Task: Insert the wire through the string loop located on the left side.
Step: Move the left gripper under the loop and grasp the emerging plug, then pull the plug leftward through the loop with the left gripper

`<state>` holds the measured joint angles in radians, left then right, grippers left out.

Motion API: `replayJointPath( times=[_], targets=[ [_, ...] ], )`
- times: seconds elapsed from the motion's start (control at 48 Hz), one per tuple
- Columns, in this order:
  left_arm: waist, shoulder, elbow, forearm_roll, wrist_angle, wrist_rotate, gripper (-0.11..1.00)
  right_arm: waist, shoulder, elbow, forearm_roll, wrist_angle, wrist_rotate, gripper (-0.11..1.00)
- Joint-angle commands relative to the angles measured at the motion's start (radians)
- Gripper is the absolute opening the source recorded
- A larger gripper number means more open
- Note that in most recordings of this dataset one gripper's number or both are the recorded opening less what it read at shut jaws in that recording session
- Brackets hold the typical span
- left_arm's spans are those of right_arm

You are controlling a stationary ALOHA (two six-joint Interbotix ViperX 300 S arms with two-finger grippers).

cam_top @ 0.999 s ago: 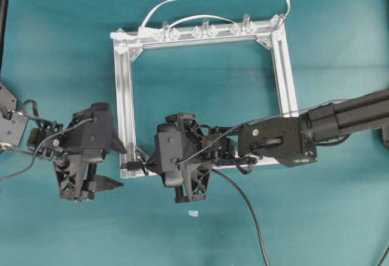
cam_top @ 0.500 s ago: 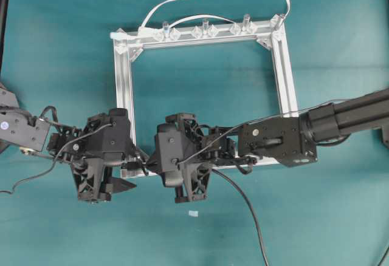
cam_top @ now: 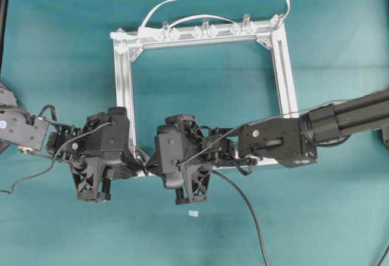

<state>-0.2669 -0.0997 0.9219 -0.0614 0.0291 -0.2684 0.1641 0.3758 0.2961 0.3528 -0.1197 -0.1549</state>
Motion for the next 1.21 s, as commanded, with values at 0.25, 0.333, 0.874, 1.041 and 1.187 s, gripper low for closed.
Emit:
replayJointPath(
  times=[0.25, 0.333, 0.874, 1.041, 1.187],
  targets=[
    [0.0, -0.021, -0.02, 0.0, -0.009, -0.006, 0.21, 0.0, -0.021, -0.008, -0.003, -0.002, -0.002, 0.1],
    [-0.002, -0.021, -0.02, 0.0, -0.009, -0.005, 0.21, 0.0, -0.021, -0.008, -0.003, 0.011, 0.005, 0.1],
    [-0.002, -0.023, -0.028, 0.0, -0.009, -0.005, 0.21, 0.003, -0.025, -0.006, -0.003, 0.069, -0.003, 0.68],
    [-0.002, -0.023, -0.028, 0.0, -0.009, -0.005, 0.21, 0.003, -0.026, -0.006, -0.021, 0.069, 0.0, 0.92],
    [-0.002, -0.043, -0.018, 0.0, 0.0, -0.003, 0.21, 0.003, -0.026, -0.006, -0.026, 0.069, 0.0, 0.91]
  ],
)
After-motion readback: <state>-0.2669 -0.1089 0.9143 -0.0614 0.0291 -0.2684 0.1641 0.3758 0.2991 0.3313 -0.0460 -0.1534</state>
